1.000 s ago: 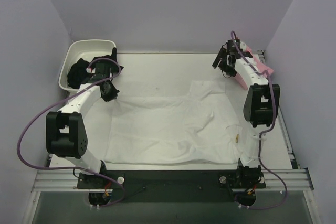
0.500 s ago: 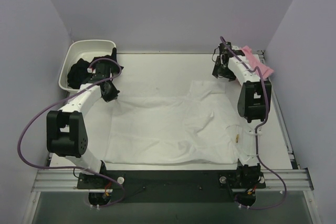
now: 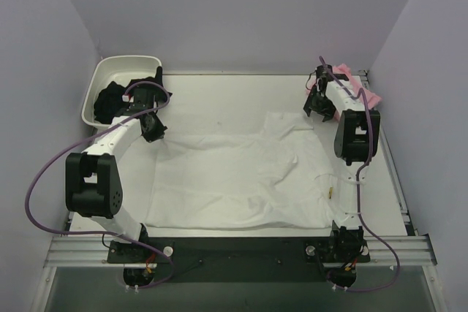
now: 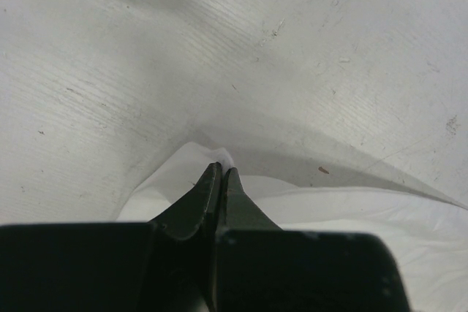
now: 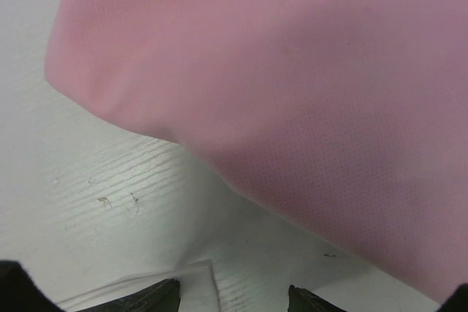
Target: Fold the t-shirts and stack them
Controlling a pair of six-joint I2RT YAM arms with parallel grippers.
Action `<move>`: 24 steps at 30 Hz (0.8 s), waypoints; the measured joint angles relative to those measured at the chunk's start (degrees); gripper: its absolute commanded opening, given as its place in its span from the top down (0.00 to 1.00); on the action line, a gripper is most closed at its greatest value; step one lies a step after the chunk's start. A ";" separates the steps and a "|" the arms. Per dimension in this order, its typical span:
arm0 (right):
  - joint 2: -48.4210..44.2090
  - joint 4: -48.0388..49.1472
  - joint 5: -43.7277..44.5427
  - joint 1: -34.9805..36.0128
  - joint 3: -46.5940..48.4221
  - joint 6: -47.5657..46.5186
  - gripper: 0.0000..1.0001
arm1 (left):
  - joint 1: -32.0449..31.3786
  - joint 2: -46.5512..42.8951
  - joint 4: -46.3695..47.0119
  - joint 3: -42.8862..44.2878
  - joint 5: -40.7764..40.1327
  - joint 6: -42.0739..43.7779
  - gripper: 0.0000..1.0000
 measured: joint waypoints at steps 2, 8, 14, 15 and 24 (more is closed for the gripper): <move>0.07 -0.20 -0.83 0.07 0.50 0.26 0.42 | 0.00 0.00 0.00 0.00 0.02 0.00 1.00; 0.44 -0.70 -2.12 0.92 1.62 0.61 0.43 | 0.00 0.04 0.00 0.00 0.02 0.00 1.00; 1.20 -0.94 -2.40 1.60 2.62 0.92 0.48 | 0.02 0.07 0.02 0.00 0.02 0.02 1.00; 1.20 -1.03 -2.56 1.73 2.62 1.01 0.48 | 0.07 0.07 0.02 0.00 0.00 0.02 1.00; 1.22 -1.44 -2.91 1.79 2.62 1.84 0.53 | 0.20 0.07 0.00 0.00 0.02 0.04 1.00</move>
